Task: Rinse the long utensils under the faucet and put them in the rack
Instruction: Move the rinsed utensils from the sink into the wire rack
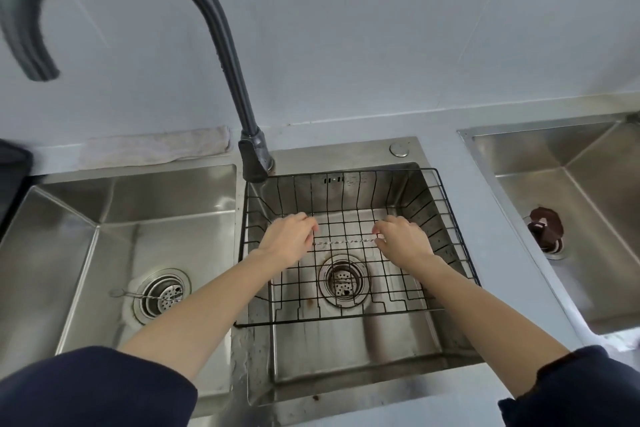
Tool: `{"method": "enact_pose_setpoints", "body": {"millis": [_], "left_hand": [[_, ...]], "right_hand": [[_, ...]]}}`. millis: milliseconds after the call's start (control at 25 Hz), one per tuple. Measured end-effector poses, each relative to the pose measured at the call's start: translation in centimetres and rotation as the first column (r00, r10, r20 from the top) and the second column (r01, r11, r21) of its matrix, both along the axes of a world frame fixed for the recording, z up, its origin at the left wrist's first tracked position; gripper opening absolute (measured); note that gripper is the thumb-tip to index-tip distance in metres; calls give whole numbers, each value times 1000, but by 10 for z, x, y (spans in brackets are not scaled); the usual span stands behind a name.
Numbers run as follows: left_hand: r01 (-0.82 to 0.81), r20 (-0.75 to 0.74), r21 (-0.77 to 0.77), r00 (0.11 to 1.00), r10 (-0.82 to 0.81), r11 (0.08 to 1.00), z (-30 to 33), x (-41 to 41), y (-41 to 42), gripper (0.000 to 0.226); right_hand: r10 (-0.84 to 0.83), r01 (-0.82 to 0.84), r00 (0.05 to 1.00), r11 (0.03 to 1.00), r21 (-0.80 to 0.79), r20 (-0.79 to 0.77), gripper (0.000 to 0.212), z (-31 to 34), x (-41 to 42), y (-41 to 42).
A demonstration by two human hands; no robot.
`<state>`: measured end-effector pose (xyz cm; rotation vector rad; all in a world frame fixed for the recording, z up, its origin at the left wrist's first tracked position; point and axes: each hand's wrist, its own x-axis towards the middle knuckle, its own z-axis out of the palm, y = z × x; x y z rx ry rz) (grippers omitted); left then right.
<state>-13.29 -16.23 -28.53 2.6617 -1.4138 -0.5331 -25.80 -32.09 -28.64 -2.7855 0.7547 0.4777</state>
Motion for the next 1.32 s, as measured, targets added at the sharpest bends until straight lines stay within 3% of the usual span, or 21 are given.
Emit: {"method": "enact_pose_setpoints", "body": {"millis": [520, 840, 1320], "left_hand": [[-94, 137, -103, 985, 108, 990, 42, 10, 122, 35], [-220, 94, 57, 972, 214, 974, 34, 45, 216, 48], [-224, -43, 192, 971, 236, 955, -17, 99, 283, 52]], "right_hand": [[147, -141, 986, 987, -79, 73, 38, 51, 13, 111], [223, -224, 944, 974, -22, 245, 51, 51, 65, 197], [249, -256, 965, 962, 94, 82, 50, -11, 132, 269]]}}
